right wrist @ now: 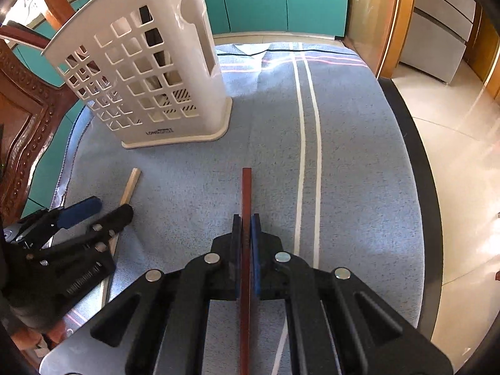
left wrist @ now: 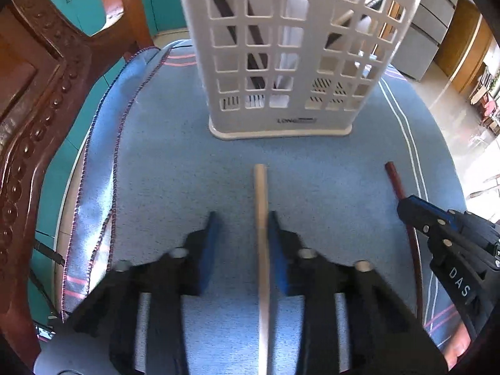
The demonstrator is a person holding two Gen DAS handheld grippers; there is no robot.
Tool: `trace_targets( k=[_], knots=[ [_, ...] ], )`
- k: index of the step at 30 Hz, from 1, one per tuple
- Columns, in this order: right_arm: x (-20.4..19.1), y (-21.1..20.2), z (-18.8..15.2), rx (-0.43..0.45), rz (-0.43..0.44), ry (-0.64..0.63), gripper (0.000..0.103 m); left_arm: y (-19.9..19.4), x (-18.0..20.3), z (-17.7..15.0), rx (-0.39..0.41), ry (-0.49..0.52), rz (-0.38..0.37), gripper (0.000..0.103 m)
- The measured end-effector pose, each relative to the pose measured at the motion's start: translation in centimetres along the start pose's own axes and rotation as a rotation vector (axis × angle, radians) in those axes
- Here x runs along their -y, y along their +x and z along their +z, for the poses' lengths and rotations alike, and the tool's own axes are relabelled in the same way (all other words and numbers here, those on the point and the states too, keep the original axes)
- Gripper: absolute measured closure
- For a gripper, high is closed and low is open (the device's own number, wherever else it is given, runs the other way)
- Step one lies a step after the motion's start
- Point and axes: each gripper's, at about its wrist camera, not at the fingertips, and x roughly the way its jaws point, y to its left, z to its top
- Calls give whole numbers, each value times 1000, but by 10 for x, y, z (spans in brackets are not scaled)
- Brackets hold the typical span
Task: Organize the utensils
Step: 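Lift both sticks above the white holder and drop them in, opening both tools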
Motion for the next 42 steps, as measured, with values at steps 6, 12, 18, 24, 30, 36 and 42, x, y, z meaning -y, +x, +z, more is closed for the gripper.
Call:
trace_targets(
  k=[6, 12, 18, 24, 30, 36, 42],
  knots=[
    [-4, 2, 0, 0, 1, -12, 96, -4, -14, -2, -7, -42, -28, 95],
    [-8, -4, -1, 24, 19, -28, 96, -24, -44, 3, 53, -80, -55, 96],
    [-14, -53, 4, 131, 136, -52, 96, -98, -55, 4, 232, -88, -100, 96],
    [-17, -130, -1, 334, 283, -103, 96, -175, -38, 3, 462, -20, -124, 96],
    [-11, -191, 4, 471, 354, -44, 96, -252, -35, 28, 667, -12, -171, 96],
    [-22, -269, 50, 752, 331, -18, 96, -294, -40, 83, 837, -85, -186, 96],
    [-22, -272, 94, 908, 248, 92, 96, -272, -65, 100, 853, -212, -175, 96]
  ],
)
